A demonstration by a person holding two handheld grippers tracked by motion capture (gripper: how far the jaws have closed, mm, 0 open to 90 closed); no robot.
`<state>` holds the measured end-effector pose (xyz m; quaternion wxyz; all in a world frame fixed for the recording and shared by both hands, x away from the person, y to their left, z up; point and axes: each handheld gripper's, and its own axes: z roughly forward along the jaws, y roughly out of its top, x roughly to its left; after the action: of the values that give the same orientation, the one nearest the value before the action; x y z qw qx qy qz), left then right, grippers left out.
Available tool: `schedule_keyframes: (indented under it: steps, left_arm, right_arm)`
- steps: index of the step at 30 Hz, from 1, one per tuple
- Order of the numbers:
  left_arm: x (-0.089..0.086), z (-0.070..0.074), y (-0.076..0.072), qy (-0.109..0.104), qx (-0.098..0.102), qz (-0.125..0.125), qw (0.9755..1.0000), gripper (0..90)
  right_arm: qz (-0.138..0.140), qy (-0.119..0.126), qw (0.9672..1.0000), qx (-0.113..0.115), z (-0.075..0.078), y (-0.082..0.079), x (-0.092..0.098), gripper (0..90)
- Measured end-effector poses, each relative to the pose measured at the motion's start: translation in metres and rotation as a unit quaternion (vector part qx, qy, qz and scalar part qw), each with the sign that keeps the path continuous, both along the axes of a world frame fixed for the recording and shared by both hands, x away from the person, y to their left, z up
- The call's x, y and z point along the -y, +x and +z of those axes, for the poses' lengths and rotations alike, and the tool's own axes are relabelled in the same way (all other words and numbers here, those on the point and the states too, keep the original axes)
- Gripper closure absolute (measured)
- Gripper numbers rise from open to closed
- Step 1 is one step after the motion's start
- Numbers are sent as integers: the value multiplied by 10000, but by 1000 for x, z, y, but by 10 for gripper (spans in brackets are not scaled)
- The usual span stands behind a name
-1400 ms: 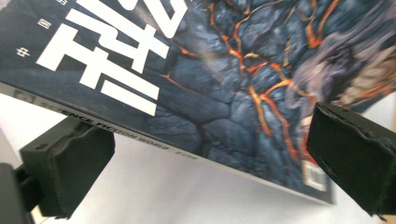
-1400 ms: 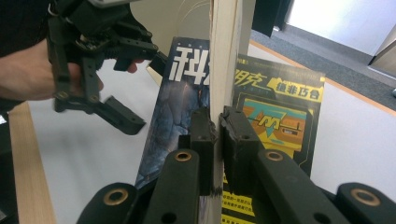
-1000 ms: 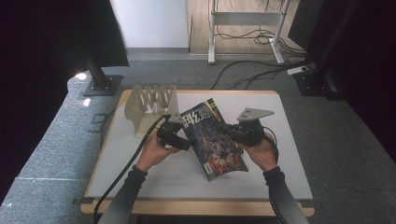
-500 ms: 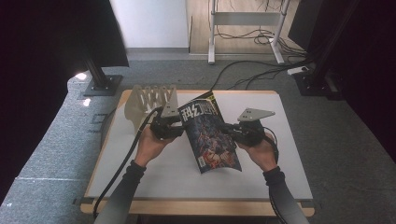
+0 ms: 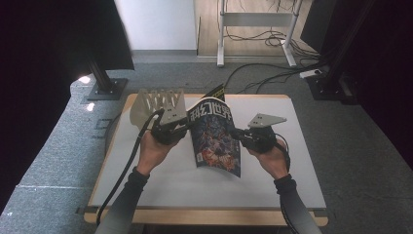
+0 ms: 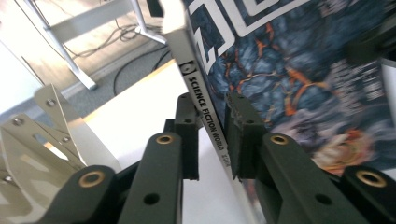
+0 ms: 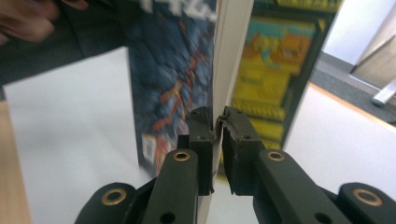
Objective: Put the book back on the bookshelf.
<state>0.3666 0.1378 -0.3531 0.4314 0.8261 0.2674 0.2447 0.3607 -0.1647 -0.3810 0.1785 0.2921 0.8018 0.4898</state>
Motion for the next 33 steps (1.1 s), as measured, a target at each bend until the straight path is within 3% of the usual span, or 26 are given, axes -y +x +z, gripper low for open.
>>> schedule_keyframes:
  steps: [1, 4, 7, 9, 17, 19, 21, 23, 27, 29, 33]
  left_arm:
    - [0, 0, -3, 14, 34, -26, 10000, 772]
    - [1, 0, -9, 4, -132, -268, 9996, 756]
    - [9, -2, -11, 129, -216, -390, 9989, 697]
    - [14, -3, -9, 112, -245, -457, 9986, 649]
    - [34, -6, 7, 163, -432, -679, 9966, 611]
    - [35, -6, 10, 166, -384, -672, 9969, 646]
    - [33, -7, 12, 142, -365, -697, 9968, 739]
    - [31, -6, 14, 10, -521, -860, 9949, 794]
    - [29, -6, 11, 43, -462, -1040, 9935, 819]
    - [28, -6, 8, 159, -326, -1038, 9939, 821]
    - [22, -6, 6, 41, -389, -1042, 9938, 822]
  right_arm:
    - [-17, -47, 10000, -10, -3, 0, 0, 813]
    - [-115, -84, 9999, 23, -8, -1, 5, 819]
    - [-126, -103, 9999, 11, -11, -4, 13, 820]
    - [-118, -136, 9998, 7, -12, -7, 17, 820]
    - [-38, -22, 10000, -65, -18, -12, 28, 818]
    - [-12, 5, 10000, -55, -19, -12, 28, 817]
    - [-13, 12, 10000, -43, -20, -13, 28, 814]
    - [-30, 34, 10000, -58, -20, -12, 30, 808]
    - [-283, -45, 9996, 51, -20, -12, 34, 767]
    - [-451, 33, 9989, 77, -22, -13, 43, 713]
    - [-738, 57, 9973, 30, -33, -13, 58, 548]
